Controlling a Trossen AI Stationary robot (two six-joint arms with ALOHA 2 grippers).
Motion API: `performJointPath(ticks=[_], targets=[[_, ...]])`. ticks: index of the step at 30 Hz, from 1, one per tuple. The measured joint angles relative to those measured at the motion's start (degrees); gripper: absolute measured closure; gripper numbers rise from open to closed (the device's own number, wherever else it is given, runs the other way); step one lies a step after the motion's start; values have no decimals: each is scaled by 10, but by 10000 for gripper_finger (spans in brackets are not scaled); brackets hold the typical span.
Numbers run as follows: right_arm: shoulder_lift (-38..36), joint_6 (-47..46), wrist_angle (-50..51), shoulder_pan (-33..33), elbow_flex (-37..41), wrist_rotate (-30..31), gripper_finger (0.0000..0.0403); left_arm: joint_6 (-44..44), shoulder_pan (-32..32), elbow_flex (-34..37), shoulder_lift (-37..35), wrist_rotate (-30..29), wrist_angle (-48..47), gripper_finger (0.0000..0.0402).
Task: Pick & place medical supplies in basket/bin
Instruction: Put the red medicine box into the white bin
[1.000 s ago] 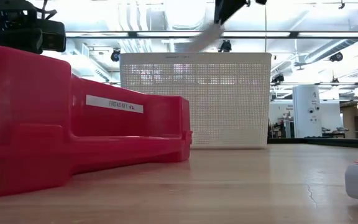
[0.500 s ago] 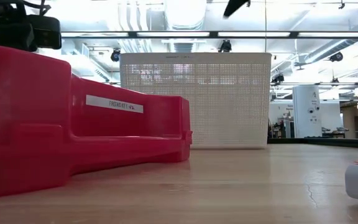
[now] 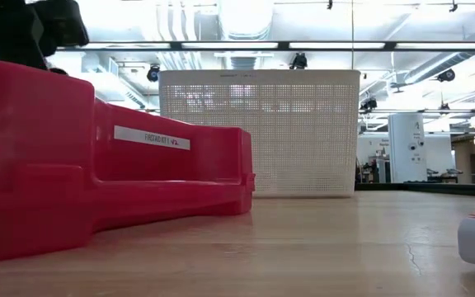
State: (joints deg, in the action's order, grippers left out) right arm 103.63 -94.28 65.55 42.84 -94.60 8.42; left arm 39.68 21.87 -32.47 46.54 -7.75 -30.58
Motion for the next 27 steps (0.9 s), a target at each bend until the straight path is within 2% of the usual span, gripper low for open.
performJointPath(ticks=[5, 10, 13, 15, 18, 21, 27], targets=[[42, -14, -22, 35, 4, -24, 160, 6, 0, -1, 0, 25, 51, 133], [83, -74, -43, 51, 6, -123, 167, 62, 0, -1, 1, 36, 137, 133], [110, -58, -45, 63, 7, -145, 168, 97, 0, -1, 4, 36, 220, 133], [128, -28, -46, 76, 2, -120, 165, 107, 0, -1, 12, 32, 288, 133], [152, 47, -41, 96, -21, -32, 159, 107, 0, -2, 29, 32, 375, 133], [179, 106, 3, 109, -45, 28, 153, 111, 0, -7, 53, 31, 412, 133], [227, 213, 31, 123, -61, 49, 130, 148, 1, -40, 129, 31, 411, 133]])
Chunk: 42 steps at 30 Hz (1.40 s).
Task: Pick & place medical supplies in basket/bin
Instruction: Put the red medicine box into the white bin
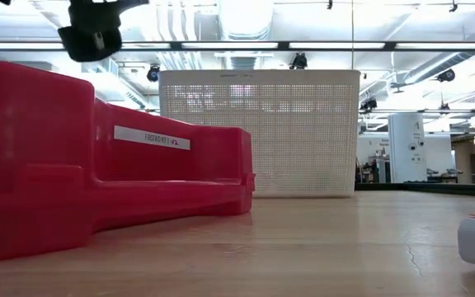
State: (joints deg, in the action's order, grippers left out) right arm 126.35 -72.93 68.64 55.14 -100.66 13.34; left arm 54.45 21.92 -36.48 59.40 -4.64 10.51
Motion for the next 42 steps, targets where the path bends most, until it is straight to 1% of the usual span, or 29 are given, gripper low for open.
performJointPath(ticks=[2, 6, 8, 10, 13, 15, 17, 21, 22, 25, 28, 30, 32, 34, 36, 38, 40, 42], targets=[[16, 28, 4, 1, 1, -3, 123, 7, 0, -14, 30, 0, 0, 133], [22, -5, 24, 0, -3, 6, 119, 8, 2, -57, 96, 1, 0, 133], [20, -36, 39, 0, -2, 30, 123, 2, 2, -84, 129, 1, 0, 133], [21, -62, 54, 0, 0, 69, 129, -15, 2, -112, 161, 2, 0, 133], [20, -67, 61, -2, 6, 123, 137, -46, 2, -160, 209, 7, -5, 133], [20, -72, 64, -11, 15, 141, 142, -70, 2, -195, 237, 13, -16, 133], [20, -111, 87, -23, 21, 153, 146, -95, 0, -235, 265, 24, -36, 133], [8, -236, 157, -41, 26, 146, 152, -141, -10, -312, 307, 68, -113, 133], [0, -253, 166, -41, 27, 141, 153, -155, -13, -328, 316, 82, -132, 133], [-32, -280, 153, -25, 31, 126, 156, -198, -22, -376, 341, 121, -163, 133], [-66, -324, 92, 0, 44, 100, 159, -226, -27, -411, 365, 161, -175, 133], [-91, -389, 26, 18, 65, 74, 160, -234, -30, -430, 383, 182, -172, 133], [-115, -462, -88, 34, 101, 63, 161, -246, -31, -444, 404, 188, -176, 133], [-127, -532, -206, 46, 146, 70, 161, -263, -31, -453, 427, 188, -176, 133], [-128, -553, -315, 48, 186, 76, 161, -271, -31, -459, 449, 189, -177, 133], [-121, -553, -389, 43, 215, 79, 161, -272, -31, -465, 473, 192, -176, 133], [-111, -554, -429, 36, 232, 96, 161, -272, -31, -468, 492, 195, -177, 133], [-109, -559, -440, 30, 249, 104, 161, -272, -31, -470, 508, 196, -177, 133]])
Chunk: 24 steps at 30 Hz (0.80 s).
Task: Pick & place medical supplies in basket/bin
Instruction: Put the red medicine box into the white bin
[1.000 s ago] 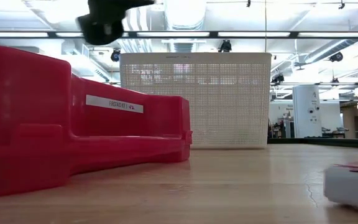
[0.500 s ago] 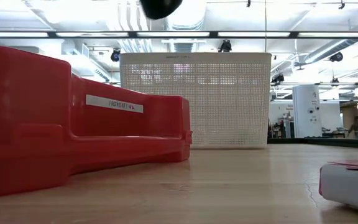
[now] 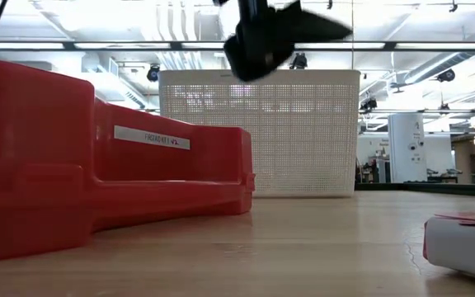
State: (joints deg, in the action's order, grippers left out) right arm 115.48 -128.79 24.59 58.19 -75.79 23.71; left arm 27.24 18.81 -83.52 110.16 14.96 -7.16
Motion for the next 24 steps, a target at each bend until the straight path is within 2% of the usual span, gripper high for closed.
performJointPath(ticks=[8, 14, 18, 24], targets=[[-5, 0, 37, -14, 28, 14, 161, 7, 2, 4, 18, -1, -4, 133], [-10, 1, 22, -44, 57, 13, 161, 7, 2, 17, 18, -3, -4, 133], [-12, 14, 31, -63, 63, 48, 161, 9, 2, 25, 22, -3, -6, 133], [-25, 30, 57, -72, 67, 74, 161, -8, 4, -20, 21, -29, 1, 133]])
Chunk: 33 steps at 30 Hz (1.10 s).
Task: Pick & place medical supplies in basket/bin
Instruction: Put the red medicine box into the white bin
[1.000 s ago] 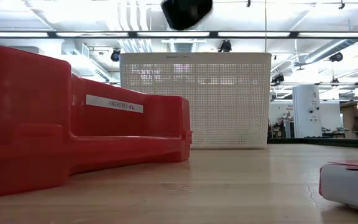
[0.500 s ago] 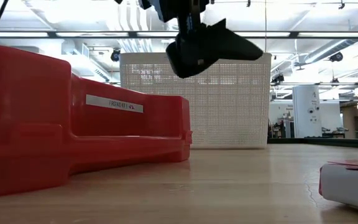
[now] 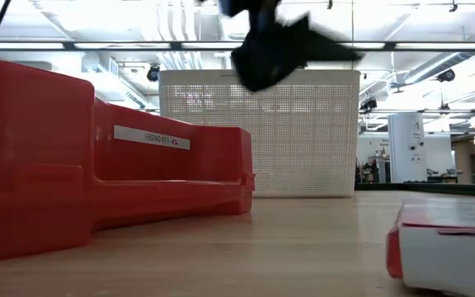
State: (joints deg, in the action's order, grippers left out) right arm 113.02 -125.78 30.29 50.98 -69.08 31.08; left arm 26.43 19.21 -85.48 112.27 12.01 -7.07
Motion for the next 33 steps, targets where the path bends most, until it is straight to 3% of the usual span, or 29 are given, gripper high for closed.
performJointPath(ticks=[6, 10, 16, 19, 24, 27, 33], targets=[[-14, 2, 21, -19, 0, 17, 161, -54, 0, 6, 7, -18, -8, 133], [-26, 6, 44, -43, 4, 38, 161, -30, 0, 50, 7, -18, -9, 133], [-76, 88, 56, -73, 21, 34, 161, 34, 0, 95, 6, -22, 25, 133], [-112, 137, 54, -71, 21, -2, 161, 46, 1, 99, 7, -23, 25, 133], [-134, 177, 54, -53, 22, -124, 161, 51, 1, 98, 7, -30, 26, 133], [-114, 155, 35, -48, 23, -188, 161, 55, 1, 98, 7, -37, 25, 133], [-47, 184, -114, -48, 17, -249, 161, 60, 4, 95, 8, -39, 50, 133]])
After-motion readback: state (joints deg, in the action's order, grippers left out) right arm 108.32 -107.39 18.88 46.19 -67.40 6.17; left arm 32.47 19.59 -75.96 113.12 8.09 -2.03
